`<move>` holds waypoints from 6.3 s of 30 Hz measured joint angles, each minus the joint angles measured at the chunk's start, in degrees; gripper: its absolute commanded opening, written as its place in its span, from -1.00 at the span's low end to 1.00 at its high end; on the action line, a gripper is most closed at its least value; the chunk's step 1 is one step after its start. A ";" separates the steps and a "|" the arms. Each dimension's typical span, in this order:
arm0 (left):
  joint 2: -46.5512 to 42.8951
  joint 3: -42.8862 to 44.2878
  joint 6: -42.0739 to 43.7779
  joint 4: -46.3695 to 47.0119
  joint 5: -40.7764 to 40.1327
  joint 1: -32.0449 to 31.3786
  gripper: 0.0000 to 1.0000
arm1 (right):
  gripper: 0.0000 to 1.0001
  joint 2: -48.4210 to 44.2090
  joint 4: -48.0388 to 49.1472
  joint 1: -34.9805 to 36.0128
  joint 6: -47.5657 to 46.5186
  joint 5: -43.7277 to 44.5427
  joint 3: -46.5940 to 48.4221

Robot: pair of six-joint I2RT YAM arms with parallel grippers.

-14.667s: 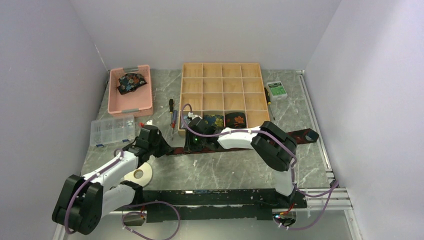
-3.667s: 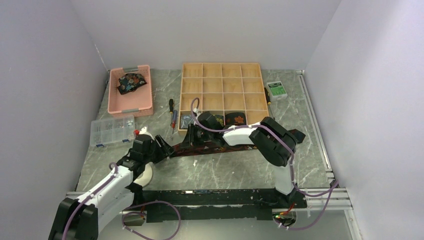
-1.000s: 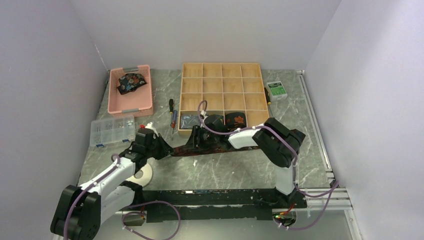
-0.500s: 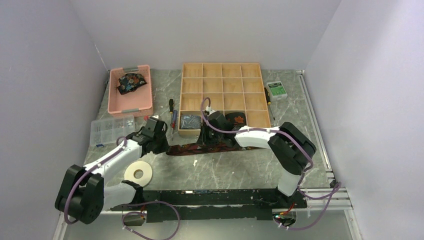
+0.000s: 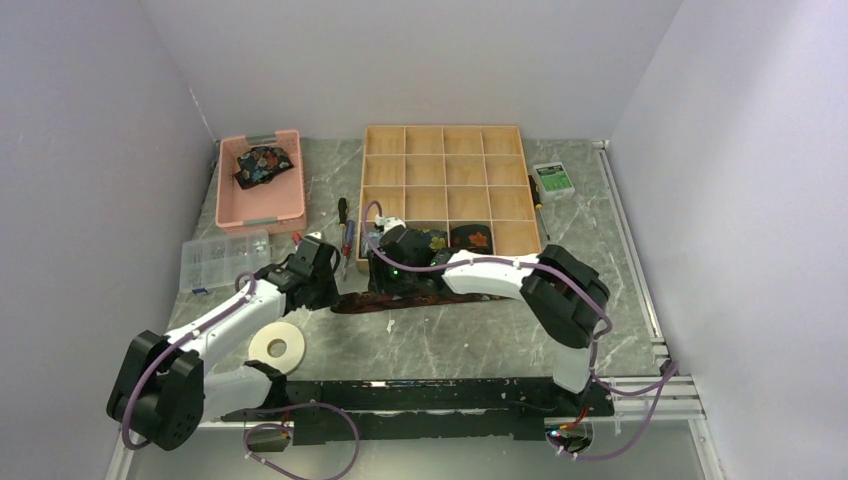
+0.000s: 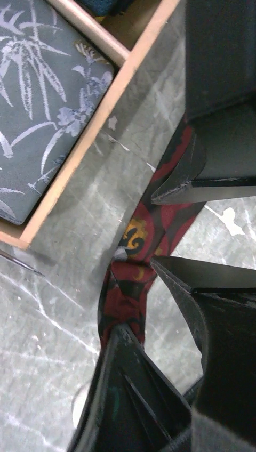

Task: Roll the ties
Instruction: Roll the tie at the center of the board.

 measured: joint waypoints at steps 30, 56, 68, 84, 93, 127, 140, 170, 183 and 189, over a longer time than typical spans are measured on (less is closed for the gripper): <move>-4.55 -3.98 -0.74 1.40 0.37 -0.15 -0.94 | -0.15 2.60 -4.44 5.84 -5.40 9.60 0.22; -7.65 -6.51 -2.05 2.93 1.60 -0.15 -0.94 | -0.11 5.66 -4.26 10.43 -11.45 16.41 3.23; -7.65 -6.71 -2.03 3.17 1.68 -0.15 -0.94 | -0.27 5.95 -4.35 10.84 -13.11 21.07 3.23; -7.65 -6.71 -2.05 3.78 2.14 -0.15 -0.94 | -1.00 6.25 -3.52 11.58 -14.32 21.18 3.17; -7.65 -6.71 -2.03 3.80 2.16 -0.15 -0.94 | -1.00 3.39 -4.72 13.00 -13.99 21.11 1.38; -8.55 -7.13 -2.03 4.17 2.49 -0.22 -0.94 | -0.92 -3.39 -6.45 10.34 -7.45 14.14 -0.66; -9.22 -7.13 -1.97 3.98 3.15 -0.22 -0.94 | -0.95 3.08 -4.09 5.62 -2.58 3.82 -0.22; -8.74 -7.10 -1.75 3.76 3.98 -0.22 -0.94 | -0.86 8.85 -1.44 3.96 5.51 -6.91 5.16; -9.25 -4.04 -1.73 1.46 5.60 -0.68 -0.94 | -0.80 10.27 1.20 2.62 7.76 -10.51 5.42; -5.57 1.09 -1.29 1.25 6.56 -4.72 -0.94 | -0.79 11.28 5.20 2.01 9.64 -12.61 4.74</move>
